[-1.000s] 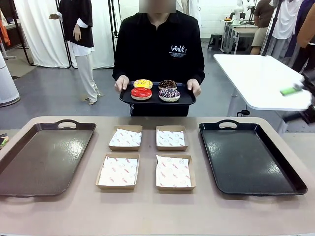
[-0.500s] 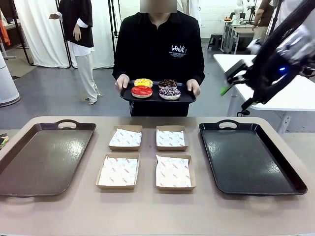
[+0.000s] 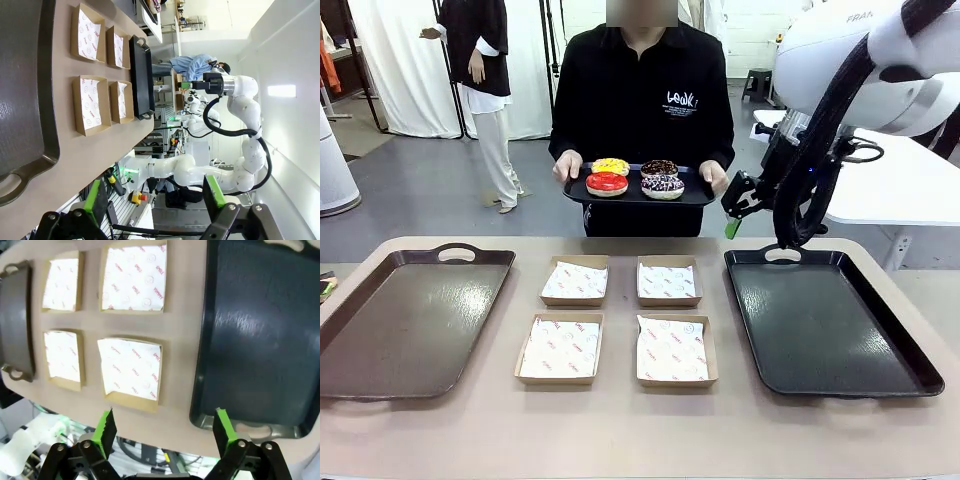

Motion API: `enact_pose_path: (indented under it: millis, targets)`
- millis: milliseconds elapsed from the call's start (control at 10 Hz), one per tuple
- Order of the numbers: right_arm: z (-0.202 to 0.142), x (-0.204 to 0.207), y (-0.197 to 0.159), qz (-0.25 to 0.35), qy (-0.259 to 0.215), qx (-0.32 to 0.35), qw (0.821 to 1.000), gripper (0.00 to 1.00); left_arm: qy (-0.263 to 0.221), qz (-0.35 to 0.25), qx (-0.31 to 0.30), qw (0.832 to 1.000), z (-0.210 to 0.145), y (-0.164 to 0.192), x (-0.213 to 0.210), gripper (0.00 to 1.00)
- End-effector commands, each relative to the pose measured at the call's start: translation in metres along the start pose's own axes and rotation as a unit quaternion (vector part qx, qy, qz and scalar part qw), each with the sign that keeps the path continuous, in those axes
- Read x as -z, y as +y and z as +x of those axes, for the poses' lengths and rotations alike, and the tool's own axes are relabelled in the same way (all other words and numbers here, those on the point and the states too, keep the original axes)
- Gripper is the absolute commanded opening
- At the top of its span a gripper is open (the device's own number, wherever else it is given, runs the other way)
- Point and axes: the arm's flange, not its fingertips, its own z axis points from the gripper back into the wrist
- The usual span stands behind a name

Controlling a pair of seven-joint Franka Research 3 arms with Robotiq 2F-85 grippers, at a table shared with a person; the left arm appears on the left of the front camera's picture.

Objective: Individually package the donuts and arrange them on the tray.
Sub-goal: Pick up one Paper togo box.

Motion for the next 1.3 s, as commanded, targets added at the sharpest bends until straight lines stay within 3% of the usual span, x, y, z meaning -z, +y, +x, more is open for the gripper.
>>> enact_pose_path:
  millis: [0,100,1000,1200]
  targets:
    - [0.007,-0.007,-0.007,0.012,-0.023,-0.025,0.999,1.0,-0.002,-0.005,0.004,1.0,-0.001,0.0,-0.002,1.0]
    - [0.0,0.0,0.0,0.0,0.0,0.0,1.0,1.0,-0.002,-0.005,0.004,1.0,-0.001,0.0,-0.002,1.0]
    - [0.003,-0.001,-0.001,0.006,-0.002,-0.007,1.0,1.0,-0.002,-0.005,0.004,1.0,-0.001,0.0,-0.002,1.0]
    - [0.05,0.026,0.02,-0.024,-0.002,0.013,1.0,1.0,-0.002,-0.005,0.004,1.0,-0.001,0.0,-0.002,1.0]
